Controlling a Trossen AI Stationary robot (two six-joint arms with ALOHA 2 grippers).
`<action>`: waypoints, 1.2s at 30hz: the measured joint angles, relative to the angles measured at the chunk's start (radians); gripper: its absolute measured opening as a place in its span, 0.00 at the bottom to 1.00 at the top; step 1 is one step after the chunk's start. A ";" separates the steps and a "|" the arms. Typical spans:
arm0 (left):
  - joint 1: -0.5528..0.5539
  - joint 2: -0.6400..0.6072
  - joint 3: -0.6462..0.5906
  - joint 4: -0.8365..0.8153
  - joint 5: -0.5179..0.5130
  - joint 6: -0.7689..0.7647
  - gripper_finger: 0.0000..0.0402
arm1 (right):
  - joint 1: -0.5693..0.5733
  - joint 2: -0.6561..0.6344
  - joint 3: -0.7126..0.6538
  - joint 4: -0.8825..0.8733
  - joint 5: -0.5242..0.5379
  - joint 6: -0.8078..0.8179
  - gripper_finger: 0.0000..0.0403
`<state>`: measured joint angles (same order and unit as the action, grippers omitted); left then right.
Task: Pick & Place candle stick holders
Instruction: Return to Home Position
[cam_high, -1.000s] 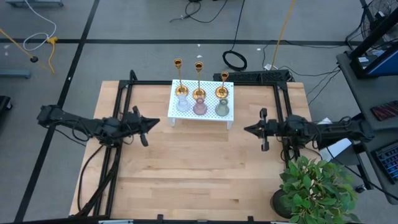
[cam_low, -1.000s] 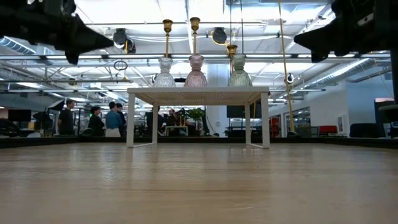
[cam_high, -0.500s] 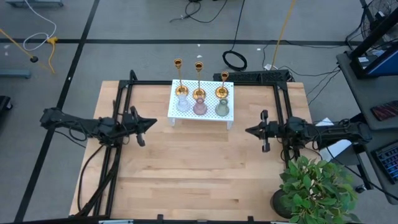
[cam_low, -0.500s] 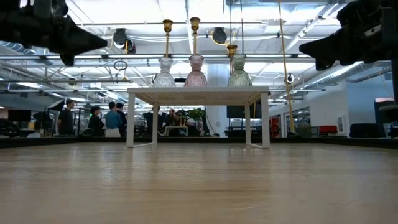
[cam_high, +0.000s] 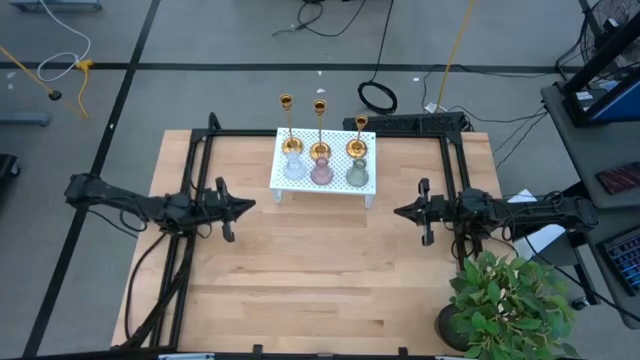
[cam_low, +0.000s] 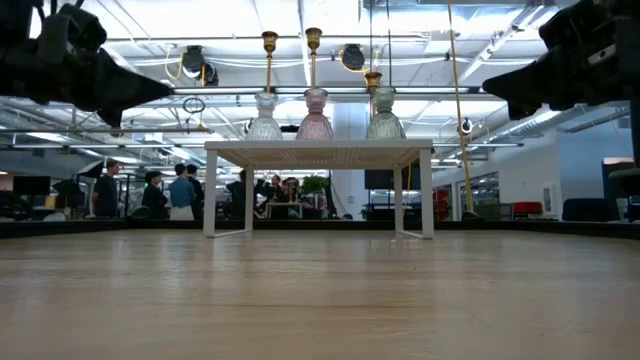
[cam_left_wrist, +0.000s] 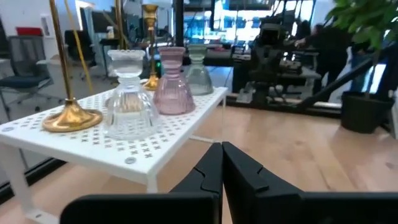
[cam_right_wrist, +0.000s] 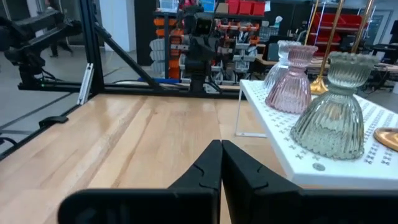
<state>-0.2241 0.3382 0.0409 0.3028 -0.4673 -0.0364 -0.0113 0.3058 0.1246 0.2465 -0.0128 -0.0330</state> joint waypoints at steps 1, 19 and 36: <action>0.000 0.000 -0.019 0.036 0.001 0.000 0.01 | 0.000 0.000 0.000 0.004 0.000 -0.001 0.00; 0.000 -0.138 -0.025 -0.178 -0.027 0.090 0.01 | 0.000 -0.013 -0.007 0.026 -0.016 0.021 0.00; 0.000 -0.216 -0.022 -0.254 0.093 0.225 0.01 | 0.000 -0.015 -0.008 0.025 -0.015 0.040 0.00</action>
<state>-0.2241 0.1219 0.0193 0.0490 -0.3743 0.1888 -0.0116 0.2909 0.1162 0.2718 -0.0280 0.0074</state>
